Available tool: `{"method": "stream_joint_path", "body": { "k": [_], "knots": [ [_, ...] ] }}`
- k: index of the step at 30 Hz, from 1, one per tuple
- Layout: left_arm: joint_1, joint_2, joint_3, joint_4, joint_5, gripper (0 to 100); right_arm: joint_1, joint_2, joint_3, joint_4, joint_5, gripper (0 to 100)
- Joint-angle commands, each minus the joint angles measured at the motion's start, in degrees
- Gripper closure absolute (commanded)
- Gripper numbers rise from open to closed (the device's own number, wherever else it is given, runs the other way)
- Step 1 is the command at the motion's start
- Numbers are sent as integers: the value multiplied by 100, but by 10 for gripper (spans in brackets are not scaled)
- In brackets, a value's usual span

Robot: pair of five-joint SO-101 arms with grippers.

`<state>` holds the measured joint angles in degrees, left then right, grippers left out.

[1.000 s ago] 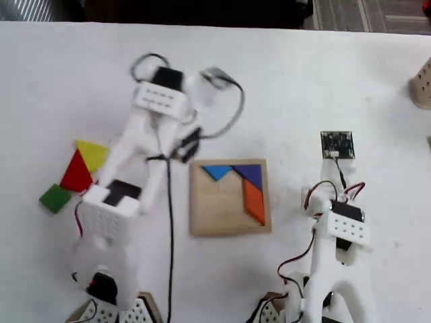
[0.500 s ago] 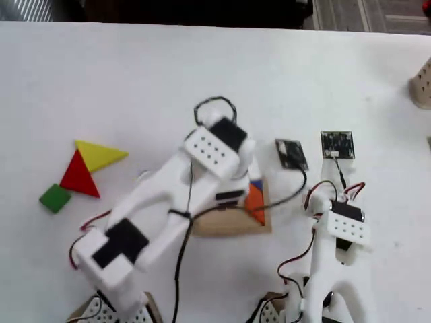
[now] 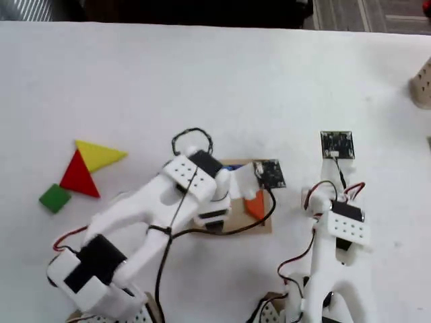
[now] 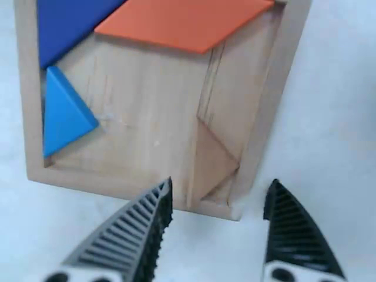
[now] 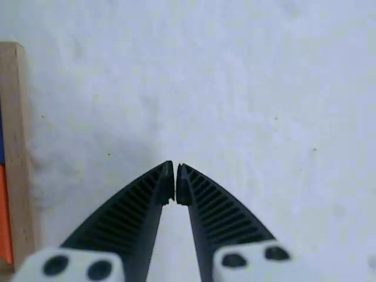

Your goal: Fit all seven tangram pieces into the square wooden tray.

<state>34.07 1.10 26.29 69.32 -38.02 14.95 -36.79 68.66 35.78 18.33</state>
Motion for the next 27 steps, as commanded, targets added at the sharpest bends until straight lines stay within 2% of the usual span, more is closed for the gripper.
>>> {"method": "stream_joint_path", "body": {
  "k": [1, 4, 9, 11, 13, 16, 18, 24, 27],
  "knots": [
    [-66, -365, -44, -114, 484, 740, 40, -171, -18, 4, 70, 978],
    [-224, -620, -193, -79, 1108, 740, 40, -171, -18, 4, 70, 978],
    [-1024, -1508, 53, 18, 3385, 747, 40, -171, -18, 4, 70, 978],
    [-1341, -1807, 440, -9, 3859, 784, 31, -171, -18, 4, 70, 978],
    [-1543, -2044, 862, -185, 3640, 855, -13, -171, -18, 4, 79, 978],
    [-1446, -2308, 1468, -536, 3297, 985, -75, -171, -18, 4, 79, 978],
    [-1218, -2440, 1855, -651, 3218, 962, -75, -171, -18, 4, 79, 978],
    [-171, -2853, 2470, -870, 3218, 978, -75, -171, -18, 22, 79, 978],
    [-75, -2782, 2611, -1187, 3262, 978, -66, -171, -18, 31, 79, 978]
  ]
}}
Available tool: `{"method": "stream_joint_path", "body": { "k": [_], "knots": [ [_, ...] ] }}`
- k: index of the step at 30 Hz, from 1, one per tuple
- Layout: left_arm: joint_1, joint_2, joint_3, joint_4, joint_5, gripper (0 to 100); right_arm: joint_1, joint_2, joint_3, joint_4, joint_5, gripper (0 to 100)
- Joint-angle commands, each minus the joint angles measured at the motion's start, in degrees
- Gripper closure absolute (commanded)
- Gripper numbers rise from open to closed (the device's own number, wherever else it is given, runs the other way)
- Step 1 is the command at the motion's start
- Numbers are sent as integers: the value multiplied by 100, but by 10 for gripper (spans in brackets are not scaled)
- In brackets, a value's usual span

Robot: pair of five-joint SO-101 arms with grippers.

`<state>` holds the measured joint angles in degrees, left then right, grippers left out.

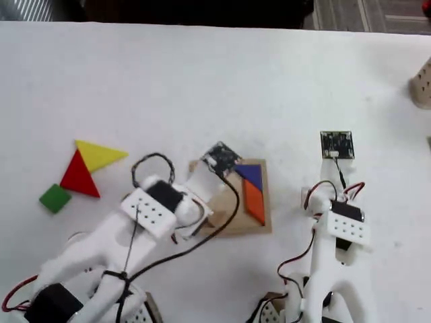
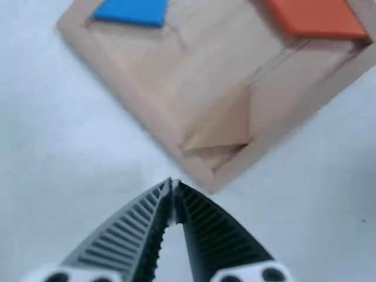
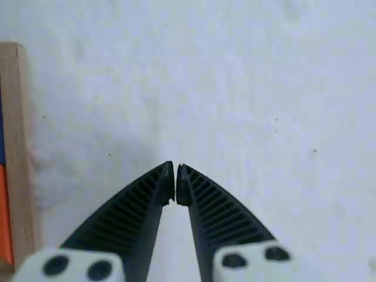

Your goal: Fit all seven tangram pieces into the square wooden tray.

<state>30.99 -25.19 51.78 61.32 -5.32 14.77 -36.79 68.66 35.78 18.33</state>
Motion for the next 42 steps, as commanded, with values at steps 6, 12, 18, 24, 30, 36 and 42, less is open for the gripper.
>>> {"method": "stream_joint_path", "body": {
  "k": [6, 12, 18, 24, 30, 36, 42],
  "knots": [
    [-242, 998, -299, -774, 352, 978, -48, -171, -18, 31, 79, 978],
    [-215, 1473, -571, -686, 369, 978, -48, -171, -18, 31, 79, 978],
    [-215, 1508, -589, -791, 396, 978, -48, -171, -18, 31, 79, 978],
    [-154, 1516, -580, -923, 721, 978, -48, -171, -18, 31, 79, 978],
    [101, 1516, -580, -1538, 1415, 978, -40, -171, -18, 40, 79, 978],
    [84, 1481, -580, -1635, 1415, 978, -40, -171, -18, 40, 79, 978],
    [40, 1007, -800, -993, 1407, 978, -48, -171, -18, 40, 79, 978]
  ]
}}
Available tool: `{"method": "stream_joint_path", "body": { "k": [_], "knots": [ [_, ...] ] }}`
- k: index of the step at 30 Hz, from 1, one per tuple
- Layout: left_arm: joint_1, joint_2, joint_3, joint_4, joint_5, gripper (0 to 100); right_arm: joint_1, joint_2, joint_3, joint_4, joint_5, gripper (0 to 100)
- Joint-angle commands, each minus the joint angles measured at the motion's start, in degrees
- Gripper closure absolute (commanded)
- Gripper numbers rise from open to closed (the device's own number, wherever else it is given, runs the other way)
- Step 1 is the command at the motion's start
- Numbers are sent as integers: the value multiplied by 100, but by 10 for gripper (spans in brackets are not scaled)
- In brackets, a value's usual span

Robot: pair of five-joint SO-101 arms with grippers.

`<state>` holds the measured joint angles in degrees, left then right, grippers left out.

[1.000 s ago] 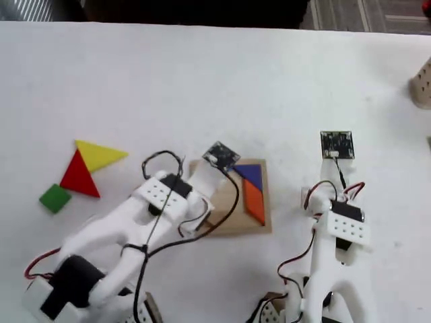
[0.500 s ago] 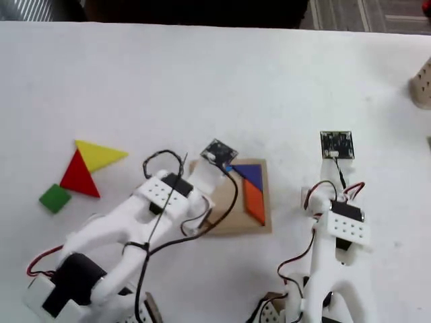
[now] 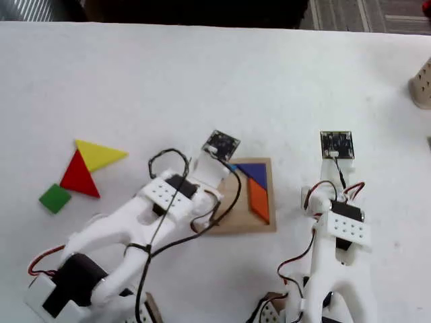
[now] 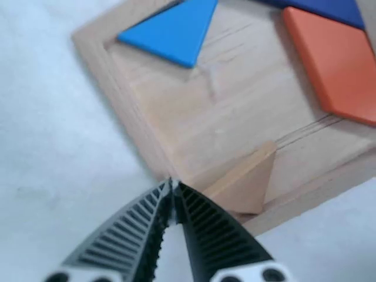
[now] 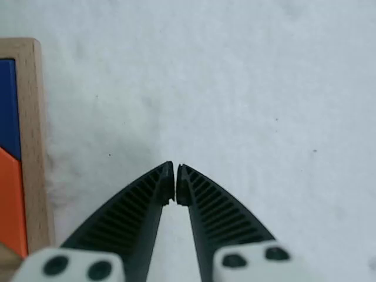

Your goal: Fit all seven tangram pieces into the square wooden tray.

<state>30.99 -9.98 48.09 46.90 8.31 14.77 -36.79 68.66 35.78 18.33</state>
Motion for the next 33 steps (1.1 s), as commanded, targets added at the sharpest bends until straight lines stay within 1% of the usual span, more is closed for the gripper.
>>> {"method": "stream_joint_path", "body": {
  "k": [1, 5, 9, 11, 13, 16, 20, 24, 33],
  "knots": [
    [57, -681, -404, 536, 35, 978, -57, -171, -18, 40, 79, 978],
    [224, -1349, 26, 580, -18, 977, -57, -171, -18, 31, 79, 978],
    [989, -1692, 615, 580, -695, 977, -66, -171, -18, 22, 79, 978],
    [1279, -1543, 747, 457, -554, 977, -66, -171, -18, 22, 79, 978],
    [1226, -1226, 703, 308, -422, 977, -66, -171, -18, 22, 79, 978],
    [875, -497, 360, 149, -396, 977, -66, -171, -18, 22, 79, 978],
    [593, 259, -316, 325, -378, 977, -66, -171, -18, 22, 79, 978],
    [418, 576, -747, 325, -97, 977, -66, -171, -18, 22, 79, 978],
    [365, 734, -932, -176, -70, 977, -66, -171, -18, 31, 79, 978]
  ]
}}
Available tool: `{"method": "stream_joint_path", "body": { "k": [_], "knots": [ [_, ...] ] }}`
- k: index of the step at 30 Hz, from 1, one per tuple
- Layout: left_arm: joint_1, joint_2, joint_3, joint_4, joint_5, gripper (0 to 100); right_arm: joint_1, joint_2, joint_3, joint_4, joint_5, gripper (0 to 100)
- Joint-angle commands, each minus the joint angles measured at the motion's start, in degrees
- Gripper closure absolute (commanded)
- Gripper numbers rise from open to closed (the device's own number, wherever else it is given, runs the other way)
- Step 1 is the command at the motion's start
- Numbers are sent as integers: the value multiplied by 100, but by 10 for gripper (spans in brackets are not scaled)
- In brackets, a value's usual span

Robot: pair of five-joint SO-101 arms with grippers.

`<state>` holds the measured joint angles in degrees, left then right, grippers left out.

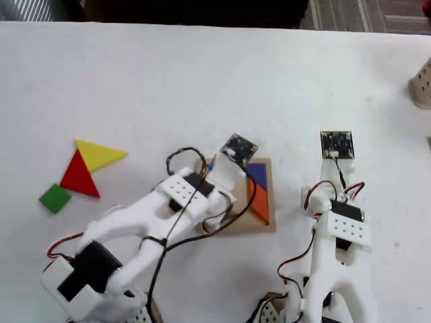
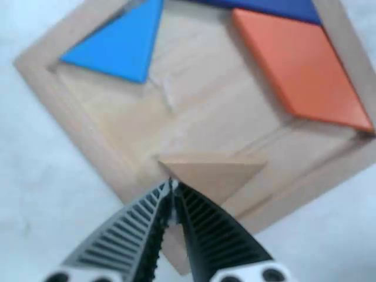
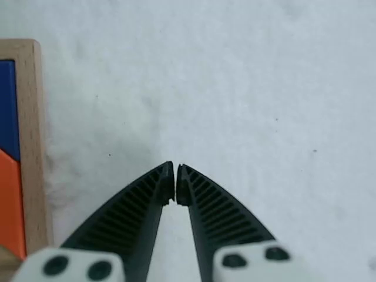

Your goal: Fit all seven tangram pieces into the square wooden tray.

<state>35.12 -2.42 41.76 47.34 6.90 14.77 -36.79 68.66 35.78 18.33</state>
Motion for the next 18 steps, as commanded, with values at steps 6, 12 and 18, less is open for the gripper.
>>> {"method": "stream_joint_path", "body": {
  "k": [6, 12, 18],
  "knots": [
    [-48, -31, -413, -246, 70, 977, -66, -189, -18, 31, 79, 978],
    [-1015, -620, -536, 229, 79, 977, -40, -242, -35, 40, 79, 978],
    [-2809, -1446, 316, -466, 79, 977, -295, -1235, 132, 154, -97, 978]
  ]
}}
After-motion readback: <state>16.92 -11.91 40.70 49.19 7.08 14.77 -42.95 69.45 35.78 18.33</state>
